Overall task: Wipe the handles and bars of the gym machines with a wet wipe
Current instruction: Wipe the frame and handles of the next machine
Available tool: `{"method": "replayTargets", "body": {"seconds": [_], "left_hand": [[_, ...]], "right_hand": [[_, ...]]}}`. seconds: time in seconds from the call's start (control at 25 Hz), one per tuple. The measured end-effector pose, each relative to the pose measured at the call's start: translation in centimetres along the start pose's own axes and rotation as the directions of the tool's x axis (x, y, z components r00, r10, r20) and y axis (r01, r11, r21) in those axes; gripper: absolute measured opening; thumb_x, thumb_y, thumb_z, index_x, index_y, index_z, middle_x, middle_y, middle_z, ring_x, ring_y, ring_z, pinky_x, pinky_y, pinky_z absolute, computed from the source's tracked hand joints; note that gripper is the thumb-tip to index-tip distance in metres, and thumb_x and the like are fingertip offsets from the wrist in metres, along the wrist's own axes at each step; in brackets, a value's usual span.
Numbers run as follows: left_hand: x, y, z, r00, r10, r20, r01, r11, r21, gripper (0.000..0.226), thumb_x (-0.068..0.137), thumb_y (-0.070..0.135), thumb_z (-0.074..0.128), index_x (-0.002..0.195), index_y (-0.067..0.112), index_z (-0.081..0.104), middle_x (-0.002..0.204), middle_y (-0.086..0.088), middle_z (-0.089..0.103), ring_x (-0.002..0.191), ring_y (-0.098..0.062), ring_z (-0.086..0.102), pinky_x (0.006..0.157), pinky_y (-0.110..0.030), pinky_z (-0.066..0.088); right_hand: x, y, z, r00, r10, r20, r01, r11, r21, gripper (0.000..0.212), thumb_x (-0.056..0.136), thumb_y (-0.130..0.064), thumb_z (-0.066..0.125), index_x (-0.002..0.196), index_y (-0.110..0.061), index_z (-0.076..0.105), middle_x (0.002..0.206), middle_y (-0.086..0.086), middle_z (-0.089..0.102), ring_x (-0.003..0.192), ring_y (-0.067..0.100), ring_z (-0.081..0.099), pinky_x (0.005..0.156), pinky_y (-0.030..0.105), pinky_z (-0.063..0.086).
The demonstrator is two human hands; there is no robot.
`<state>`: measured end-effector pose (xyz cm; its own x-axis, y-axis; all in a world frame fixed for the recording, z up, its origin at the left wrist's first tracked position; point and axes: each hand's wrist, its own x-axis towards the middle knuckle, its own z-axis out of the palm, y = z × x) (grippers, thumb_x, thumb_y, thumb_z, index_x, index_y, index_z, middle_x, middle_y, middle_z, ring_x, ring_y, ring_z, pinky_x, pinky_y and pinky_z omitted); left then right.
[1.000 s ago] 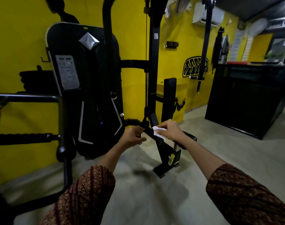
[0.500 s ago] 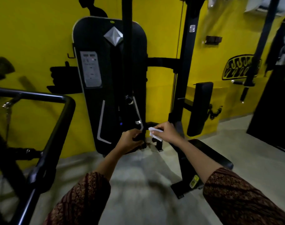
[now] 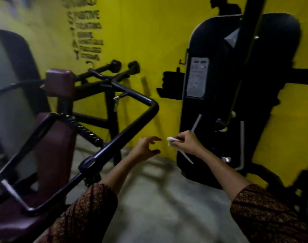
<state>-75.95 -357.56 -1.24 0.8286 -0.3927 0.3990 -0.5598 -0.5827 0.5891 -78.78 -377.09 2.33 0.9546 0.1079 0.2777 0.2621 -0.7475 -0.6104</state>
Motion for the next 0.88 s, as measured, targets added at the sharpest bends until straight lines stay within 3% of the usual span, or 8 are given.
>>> {"method": "replayTargets", "body": {"seconds": [0.12, 0.2, 0.28, 0.4, 0.52, 0.64, 0.88], "left_hand": [[-1.5, 0.1, -3.1, 0.982, -0.102, -0.162, 0.1, 0.995, -0.023, 0.043, 0.074, 0.008, 0.076, 0.115, 0.009, 0.063, 0.106, -0.006, 0.065, 0.095, -0.02, 0.062, 0.077, -0.027, 0.048], [-3.2, 0.0, -5.3, 0.953, -0.166, -0.252, 0.157, 0.986, -0.057, 0.041, 0.073, 0.004, 0.075, 0.112, 0.008, 0.063, 0.097, -0.002, 0.063, 0.088, -0.015, 0.06, 0.079, -0.032, 0.05], [-5.5, -0.2, -7.7, 0.913, -0.216, -0.345, 0.225, 0.974, -0.015, 0.04, 0.073, 0.002, 0.075, 0.111, 0.006, 0.064, 0.095, -0.003, 0.064, 0.087, -0.015, 0.062, 0.078, -0.027, 0.051], [-8.5, -1.0, -11.3, 0.856, -0.254, -0.45, 0.312, 0.948, 0.058, 0.039, 0.073, 0.002, 0.075, 0.11, 0.007, 0.064, 0.095, -0.005, 0.067, 0.086, -0.017, 0.064, 0.079, -0.025, 0.052], [-10.1, -2.0, -14.1, 0.804, -0.278, -0.526, 0.398, 0.909, 0.127, 0.039, 0.074, 0.004, 0.075, 0.111, 0.007, 0.065, 0.096, 0.002, 0.063, 0.087, -0.009, 0.06, 0.074, -0.004, 0.044], [-10.1, -4.5, -16.3, 0.787, -0.244, -0.567, 0.434, 0.872, 0.227, 0.039, 0.074, 0.006, 0.076, 0.111, 0.009, 0.065, 0.098, 0.005, 0.06, 0.094, -0.011, 0.058, 0.074, -0.009, 0.044], [-7.1, -9.0, -19.3, 0.787, -0.171, -0.593, 0.422, 0.85, 0.315, 0.038, 0.076, 0.012, 0.075, 0.112, 0.01, 0.065, 0.108, 0.0, 0.063, 0.099, -0.008, 0.055, 0.08, 0.0, 0.037]], "right_hand": [[3.5, -1.6, 1.0, 0.986, -0.151, 0.076, 0.144, 0.985, 0.098, 0.018, 0.082, -0.015, 0.068, 0.096, -0.006, 0.073, 0.078, 0.001, 0.064, 0.076, 0.009, 0.057, 0.059, 0.023, 0.043], [5.1, -3.3, 2.1, 0.959, -0.266, 0.101, 0.249, 0.956, 0.152, 0.018, 0.083, -0.01, 0.066, 0.099, -0.005, 0.072, 0.081, 0.002, 0.066, 0.077, 0.008, 0.057, 0.056, 0.014, 0.039], [6.2, -5.5, 3.7, 0.911, -0.39, 0.134, 0.358, 0.908, 0.216, 0.02, 0.082, -0.008, 0.066, 0.101, -0.005, 0.071, 0.086, 0.004, 0.068, 0.08, 0.008, 0.058, 0.059, 0.013, 0.041], [7.5, -8.8, 6.6, 0.825, -0.539, 0.171, 0.472, 0.823, 0.316, 0.021, 0.082, -0.012, 0.068, 0.102, -0.007, 0.072, 0.087, 0.003, 0.07, 0.081, 0.011, 0.061, 0.066, 0.028, 0.045], [9.2, -12.0, 8.7, 0.714, -0.672, 0.197, 0.583, 0.726, 0.365, 0.022, 0.083, -0.011, 0.067, 0.104, -0.009, 0.071, 0.087, -0.001, 0.068, 0.079, 0.008, 0.06, 0.064, 0.02, 0.044], [12.1, -14.9, 10.6, 0.634, -0.754, 0.172, 0.66, 0.644, 0.387, 0.026, 0.083, -0.01, 0.066, 0.109, -0.009, 0.069, 0.089, -0.005, 0.065, 0.075, 0.004, 0.057, 0.057, 0.005, 0.038], [19.4, -19.5, 14.2, 0.55, -0.816, 0.176, 0.726, 0.572, 0.381, 0.026, 0.085, -0.011, 0.064, 0.111, -0.008, 0.068, 0.086, -0.003, 0.066, 0.059, -0.022, 0.051, 0.053, 0.0, 0.035]]}}
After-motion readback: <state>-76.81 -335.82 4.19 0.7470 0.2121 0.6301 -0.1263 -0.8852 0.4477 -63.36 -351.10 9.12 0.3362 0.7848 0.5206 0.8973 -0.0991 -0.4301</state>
